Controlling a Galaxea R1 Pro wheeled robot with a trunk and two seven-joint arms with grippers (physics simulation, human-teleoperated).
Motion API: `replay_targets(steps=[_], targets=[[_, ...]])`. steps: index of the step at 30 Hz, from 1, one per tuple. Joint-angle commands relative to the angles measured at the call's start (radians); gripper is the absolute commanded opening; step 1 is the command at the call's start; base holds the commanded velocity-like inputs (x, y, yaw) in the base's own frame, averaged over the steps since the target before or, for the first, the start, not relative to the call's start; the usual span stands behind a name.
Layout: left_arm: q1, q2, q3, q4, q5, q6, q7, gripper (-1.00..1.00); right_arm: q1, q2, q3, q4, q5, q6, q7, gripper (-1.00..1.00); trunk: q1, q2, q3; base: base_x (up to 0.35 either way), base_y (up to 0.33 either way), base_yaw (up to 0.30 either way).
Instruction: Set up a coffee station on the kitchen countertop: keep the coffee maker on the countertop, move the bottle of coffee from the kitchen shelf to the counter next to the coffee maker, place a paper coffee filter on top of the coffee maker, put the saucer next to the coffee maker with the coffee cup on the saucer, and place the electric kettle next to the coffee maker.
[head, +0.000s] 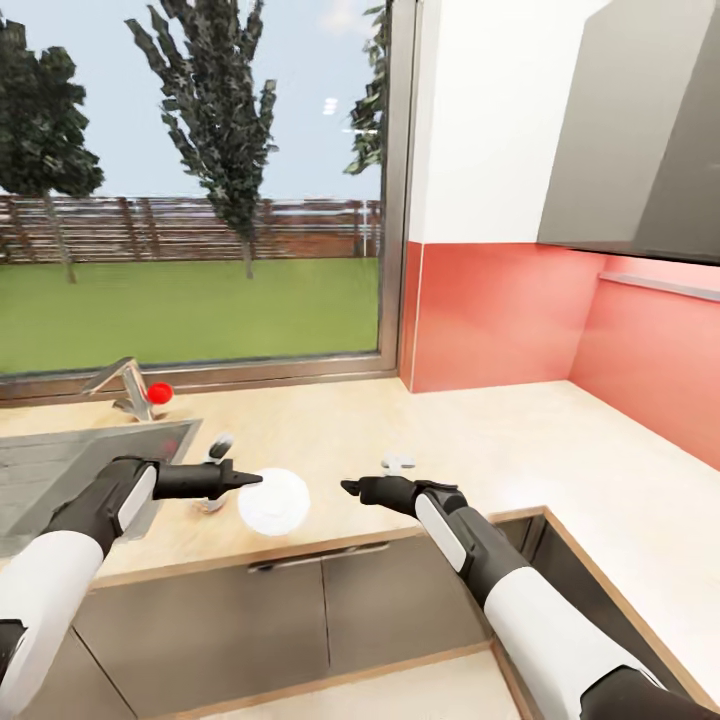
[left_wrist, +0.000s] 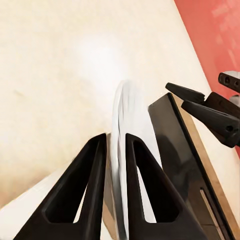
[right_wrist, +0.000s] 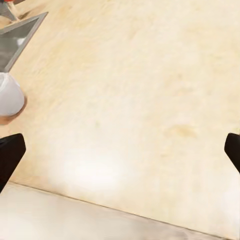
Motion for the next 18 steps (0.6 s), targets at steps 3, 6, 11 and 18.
replay_targets(steps=[3, 6, 11, 18], targets=[[-0.001, 0.001, -0.004, 0.001, 0.004, 0.003, 0.0, -1.0, -0.001, 0.0, 0.0, -0.001, -0.002, 0.004, 0.001, 1.0, 0.0, -0.002, -0.001, -0.274, -0.179, 0.266], [-0.001, 0.001, -0.004, 0.002, 0.003, 0.003, 0.0, -1.0, -0.001, 0.0, 0.0, 0.0, -0.001, 0.004, 0.001, 1.0, 0.0, -0.002, 0.0, -0.274, -0.175, 0.266], [0.022, 0.006, -0.004, 0.007, 0.002, -0.001, -0.001, -1.0, -0.001, 0.0, 0.005, 0.001, -0.001, 0.004, 0.001, 1.0, 0.0, -0.002, 0.003, -0.275, -0.173, 0.266], [0.191, 0.022, 0.054, 0.018, 0.001, -0.122, -0.02, -1.0, -0.001, 0.007, 0.07, 0.038, 0.009, -0.006, 0.0, 1.0, 0.0, -0.002, 0.005, -0.254, -0.154, 0.204]])
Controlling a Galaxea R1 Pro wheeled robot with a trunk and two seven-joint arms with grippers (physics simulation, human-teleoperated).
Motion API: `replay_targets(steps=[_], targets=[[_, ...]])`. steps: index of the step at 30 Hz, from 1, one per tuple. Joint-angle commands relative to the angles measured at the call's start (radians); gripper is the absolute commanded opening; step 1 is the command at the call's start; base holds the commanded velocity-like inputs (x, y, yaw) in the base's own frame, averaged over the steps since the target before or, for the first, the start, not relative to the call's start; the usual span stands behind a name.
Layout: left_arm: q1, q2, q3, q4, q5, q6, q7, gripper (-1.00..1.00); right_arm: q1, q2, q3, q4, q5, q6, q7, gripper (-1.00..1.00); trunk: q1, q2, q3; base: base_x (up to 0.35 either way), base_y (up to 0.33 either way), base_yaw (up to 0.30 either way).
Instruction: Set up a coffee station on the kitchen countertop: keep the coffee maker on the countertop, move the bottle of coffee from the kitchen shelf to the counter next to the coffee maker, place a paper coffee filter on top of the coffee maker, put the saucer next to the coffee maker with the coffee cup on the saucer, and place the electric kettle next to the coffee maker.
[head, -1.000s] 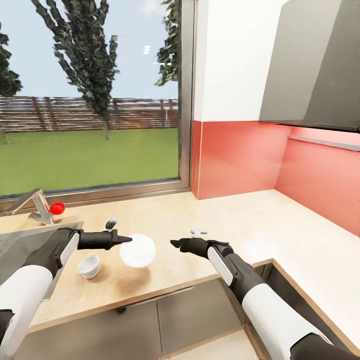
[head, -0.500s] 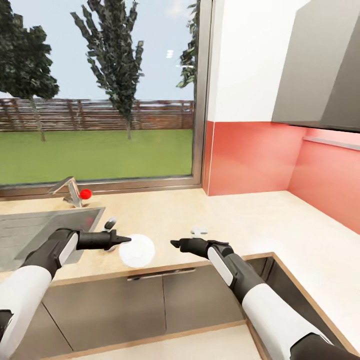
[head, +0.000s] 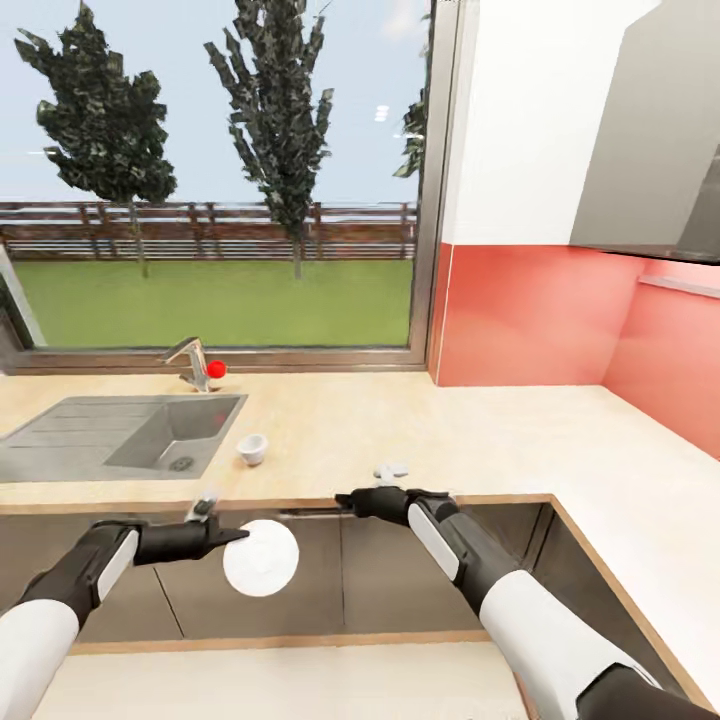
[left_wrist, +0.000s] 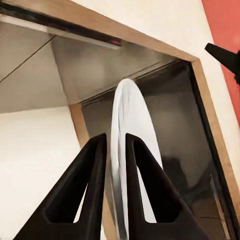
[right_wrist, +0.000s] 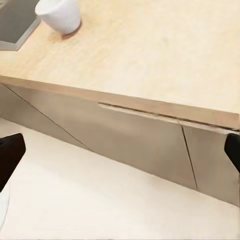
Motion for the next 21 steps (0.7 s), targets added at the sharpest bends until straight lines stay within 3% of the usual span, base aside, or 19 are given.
replay_targets(steps=[1, 5, 7, 12, 14, 16, 18, 19, 21], targets=[[0.041, 0.0, 0.014, 0.002, 0.003, -0.022, -0.005, -1.0, -0.001, 0.001, 0.028, 0.04, -0.001, -0.022, 0.002, 1.0, 0.0, -0.002, -0.002, -0.137, -0.055, 0.045], [0.143, -0.001, 0.028, 0.005, 0.003, -0.118, -0.008, -1.0, 0.0, 0.003, 0.094, 0.166, 0.001, -0.156, 0.006, 1.0, 0.0, -0.002, -0.002, -0.058, -0.018, 0.015], [0.2, -0.001, 0.036, 0.006, 0.004, -0.173, -0.008, -1.0, 0.001, 0.004, 0.128, 0.311, 0.0, -0.212, 0.007, 1.0, 0.0, -0.002, -0.002, -0.009, -0.003, 0.002], [0.254, -0.005, 0.104, 0.034, 0.004, -0.244, -0.008, -1.0, 0.018, 0.005, 0.136, 0.571, 0.002, -0.353, 0.003, 1.0, 0.0, -0.002, -0.002, -0.001, 0.0, 0.0], [0.259, -0.006, 0.116, 0.064, 0.004, -0.273, -0.008, -1.0, 0.027, 0.004, 0.137, 0.627, 0.003, -0.374, 0.001, 1.0, 0.0, -0.002, -0.002, 0.0, 0.0, 0.0], [0.262, -0.003, 0.128, 0.197, 0.003, -0.372, -0.008, -1.0, 0.099, -0.004, 0.137, 0.687, 0.006, -0.394, -0.008, 1.0, 0.0, -0.002, -0.002, 0.0, 0.0, 0.0], [0.263, -0.002, 0.131, 0.259, 0.003, -0.439, -0.008, -1.0, 0.148, -0.006, 0.137, 0.694, 0.006, -0.396, -0.044, 1.0, 0.0, -0.002, -0.002, 0.0, 0.0, 0.0], [0.263, -0.001, 0.132, 0.306, 0.003, -0.495, -0.008, -1.0, 0.203, -0.006, 0.137, 0.697, 0.007, -0.396, -0.122, 1.0, 0.0, -0.002, -0.002, 0.0, 0.0, 0.0], [0.264, -0.001, 0.132, 0.337, 0.003, -0.525, -0.008, -1.0, 0.257, -0.006, 0.137, 0.698, 0.007, -0.396, -0.214, 1.0, 0.0, -0.002, -0.002, 0.0, 0.0, 0.0]])
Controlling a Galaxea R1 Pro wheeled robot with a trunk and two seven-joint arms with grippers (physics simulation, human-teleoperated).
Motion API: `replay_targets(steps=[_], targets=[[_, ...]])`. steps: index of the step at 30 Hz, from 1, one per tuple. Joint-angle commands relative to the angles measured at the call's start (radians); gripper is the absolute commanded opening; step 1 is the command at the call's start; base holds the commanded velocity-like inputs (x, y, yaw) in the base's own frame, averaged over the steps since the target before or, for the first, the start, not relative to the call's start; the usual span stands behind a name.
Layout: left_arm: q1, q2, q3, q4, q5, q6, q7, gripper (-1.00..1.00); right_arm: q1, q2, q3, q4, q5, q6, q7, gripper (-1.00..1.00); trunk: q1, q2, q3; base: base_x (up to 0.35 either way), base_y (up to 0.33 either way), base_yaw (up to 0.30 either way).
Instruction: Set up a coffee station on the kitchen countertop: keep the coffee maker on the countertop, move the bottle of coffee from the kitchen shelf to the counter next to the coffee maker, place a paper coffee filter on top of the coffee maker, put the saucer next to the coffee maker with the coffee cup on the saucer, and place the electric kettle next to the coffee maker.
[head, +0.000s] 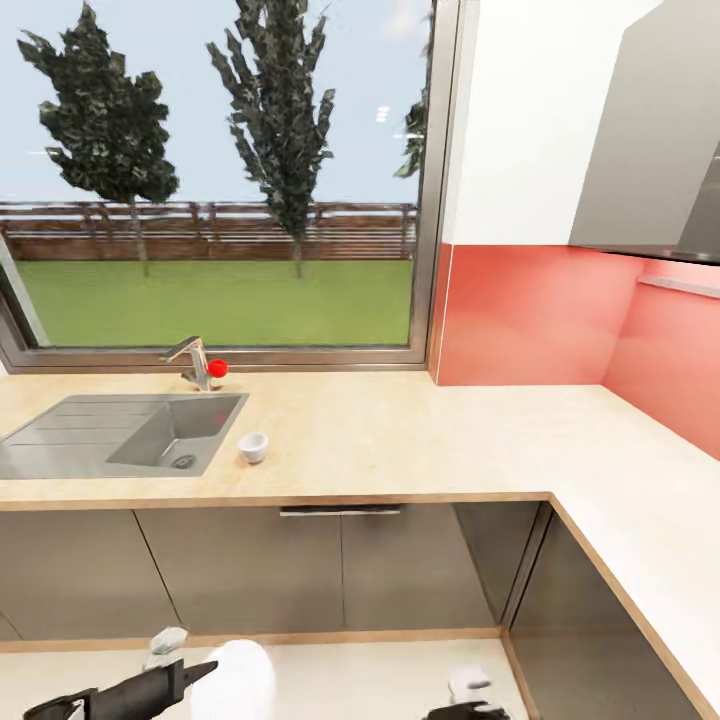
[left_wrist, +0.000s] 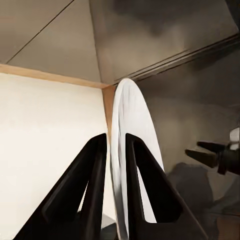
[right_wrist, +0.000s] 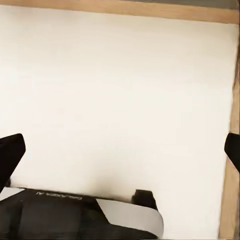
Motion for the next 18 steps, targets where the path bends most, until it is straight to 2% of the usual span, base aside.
replay_targets(steps=[1, 3, 4, 6, 7, 8, 10, 11, 12, 13, 14, 16, 18], targets=[[0.001, 0.0, 0.003, 0.01, 0.004, -0.001, -0.002, -1.0, 0.029, 0.0, 0.009, -0.002, -0.008, 0.005, -0.044, 1.0, 0.001, -0.002, -0.002, 0.0, 0.0, 0.0], [0.017, 0.0, 0.003, 0.021, 0.004, -0.012, -0.002, -1.0, 0.104, 0.0, 0.008, -0.002, -0.008, 0.003, -0.097, 1.0, 0.001, -0.002, -0.002, 0.0, 0.0, 0.0], [0.034, 0.002, 0.004, 0.024, 0.005, -0.019, -0.002, -1.0, 0.168, 0.0, 0.009, -0.001, -0.006, 0.003, -0.113, 1.0, 0.001, -0.002, -0.002, 0.0, 0.0, 0.0], [0.041, 0.004, 0.012, 0.026, 0.005, -0.039, -0.002, -1.0, 0.203, 0.0, 0.009, -0.001, 0.002, 0.002, -0.116, 1.0, 0.001, -0.002, -0.002, 0.0, 0.0, 0.0], [0.05, 0.004, 0.031, 0.027, 0.005, -0.078, -0.002, -1.0, 0.223, -0.001, 0.009, -0.001, 0.01, 0.002, -0.118, 1.0, 0.001, -0.002, -0.002, 0.0, 0.0, 0.0], [0.053, 0.005, 0.038, 0.027, 0.005, -0.088, -0.002, -1.0, 0.225, -0.001, 0.009, -0.001, 0.012, 0.002, -0.118, 1.0, 0.001, -0.002, -0.002, 0.0, 0.0, 0.0], [0.08, 0.006, 0.096, 0.028, 0.005, -0.128, -0.003, -1.0, 0.234, -0.001, 0.008, -0.002, 0.016, 0.0, -0.119, 1.0, 0.001, -0.002, -0.002, 0.0, 0.0, 0.0], [0.086, 0.006, 0.107, 0.027, 0.005, -0.131, -0.003, -1.0, 0.234, 0.0, 0.008, -0.002, 0.016, -0.002, -0.119, 1.0, 0.001, -0.002, -0.002, 0.0, 0.0, 0.0], [0.115, 0.013, 0.156, 0.026, 0.005, -0.139, -0.004, -1.0, 0.236, 0.002, 0.008, -0.003, 0.013, -0.008, -0.12, 1.0, 0.001, -0.002, -0.002, 0.0, 0.0, 0.0], [0.131, 0.023, 0.181, 0.025, 0.006, -0.142, -0.006, -1.0, 0.236, 0.003, 0.008, -0.003, 0.012, -0.01, -0.12, 1.0, 0.001, -0.002, -0.002, 0.0, 0.0, 0.0], [0.158, 0.042, 0.236, 0.024, 0.006, -0.151, -0.01, -1.0, 0.236, 0.005, 0.008, -0.003, 0.011, -0.013, -0.121, 1.0, 0.001, -0.002, -0.002, 0.0, 0.0, 0.0], [0.171, 0.052, 0.289, 0.024, 0.005, -0.174, -0.013, -1.0, 0.236, 0.006, 0.008, -0.003, 0.01, -0.014, -0.121, 1.0, 0.001, -0.002, -0.002, 0.0, 0.0, 0.0], [0.178, 0.056, 0.323, 0.026, 0.003, -0.204, -0.014, -1.0, 0.236, 0.007, 0.007, -0.003, 0.01, -0.016, -0.121, 1.0, 0.001, -0.002, -0.002, 0.0, 0.0, 0.0]])
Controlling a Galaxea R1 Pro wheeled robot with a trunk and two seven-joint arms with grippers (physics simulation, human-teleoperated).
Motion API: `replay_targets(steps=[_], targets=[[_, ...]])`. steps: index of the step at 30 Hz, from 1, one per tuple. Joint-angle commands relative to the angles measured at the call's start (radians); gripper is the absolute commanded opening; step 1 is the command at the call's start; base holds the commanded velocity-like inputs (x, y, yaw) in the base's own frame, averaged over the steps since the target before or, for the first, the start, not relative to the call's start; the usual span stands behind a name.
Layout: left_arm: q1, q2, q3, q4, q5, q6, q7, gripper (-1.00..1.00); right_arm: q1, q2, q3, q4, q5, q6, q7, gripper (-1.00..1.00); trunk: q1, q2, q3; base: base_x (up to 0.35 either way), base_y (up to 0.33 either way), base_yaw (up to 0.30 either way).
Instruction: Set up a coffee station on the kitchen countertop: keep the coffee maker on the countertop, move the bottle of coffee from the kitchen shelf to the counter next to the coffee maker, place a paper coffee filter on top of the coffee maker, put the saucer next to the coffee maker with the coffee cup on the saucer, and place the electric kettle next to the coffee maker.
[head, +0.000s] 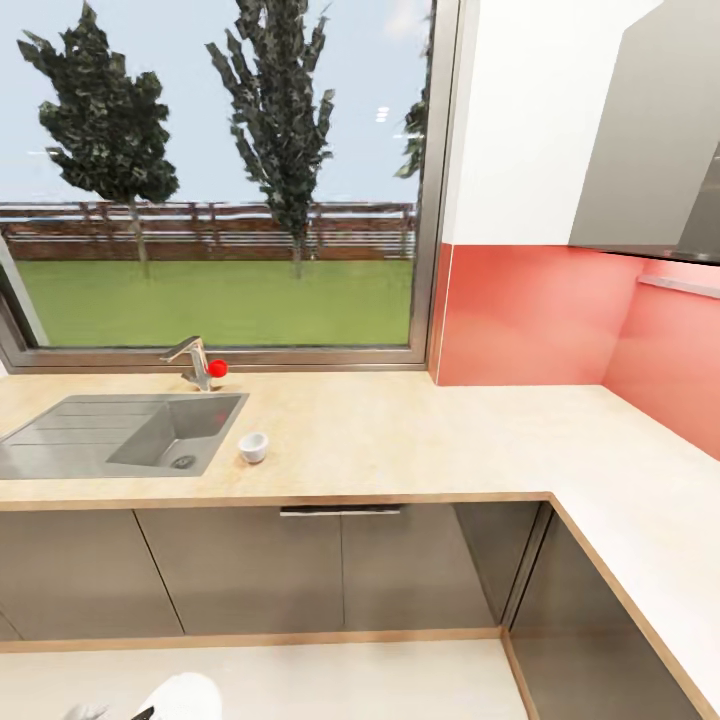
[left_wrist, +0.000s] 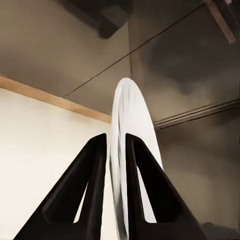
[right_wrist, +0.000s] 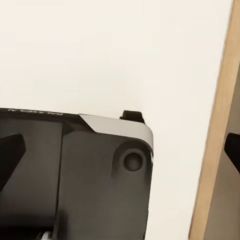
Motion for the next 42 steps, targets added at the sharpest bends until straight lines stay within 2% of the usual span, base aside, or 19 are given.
replay_targets(steps=[1, 3, 21, 29, 32, 33, 36, 37, 42], targets=[[0.003, 0.001, 0.005, 0.001, 0.006, -0.013, -0.001, -1.0, -0.001, 0.0, 0.008, -0.002, -0.007, 0.005, -0.005, 1.0, 0.001, -0.002, -0.002, 0.0, 0.0, 0.0], [0.013, 0.001, 0.02, 0.003, 0.005, -0.038, 0.002, -1.0, 0.0, -0.006, 0.007, -0.002, -0.004, 0.001, -0.006, 1.0, 0.001, -0.002, -0.003, 0.0, 0.0, 0.101], [0.016, 0.0, 0.028, 0.005, 0.005, -0.043, 0.01, -1.0, 0.002, -0.008, 0.007, 0.0, -0.003, 0.002, -0.006, 1.0, 0.001, -0.002, -0.013, 0.0, 0.0, 0.255], [0.027, 0.002, 0.037, 0.004, 0.007, -0.04, 0.012, -1.0, 0.004, -0.018, 0.007, 0.0, -0.003, 0.002, -0.002, 1.0, 0.001, -0.002, -0.02, 0.0, 0.0, 0.255], [0.03, 0.003, 0.066, 0.004, 0.007, -0.04, 0.011, -1.0, 0.008, -0.027, 0.006, -0.001, -0.003, 0.001, -0.001, 1.0, 0.001, -0.002, -0.022, 0.0, 0.0, 0.248], [0.037, 0.006, 0.111, 0.003, 0.006, -0.041, 0.01, -1.0, 0.01, -0.04, 0.007, -0.002, -0.005, 0.001, 0.022, 1.0, 0.001, -0.002, -0.023, 0.031, 0.0, 0.246], [0.058, 0.011, 0.165, -0.001, 0.007, -0.043, 0.006, -1.0, 0.011, -0.044, 0.007, -0.002, -0.004, 0.002, 0.094, 1.0, 0.001, -0.002, -0.026, 0.108, 0.0, 0.245], [0.062, 0.012, 0.194, -0.001, 0.007, -0.044, 0.005, -1.0, 0.011, -0.045, 0.006, -0.001, -0.003, 0.002, 0.108, 1.0, 0.001, -0.002, -0.027, 0.252, 0.0, 0.245], [0.064, 0.01, 0.205, 0.0, 0.006, -0.045, 0.005, -1.0, 0.013, -0.046, 0.007, 0.0, -0.003, 0.002, 0.112, 1.0, 0.001, -0.002, -0.032, 0.312, 0.003, 0.232]])
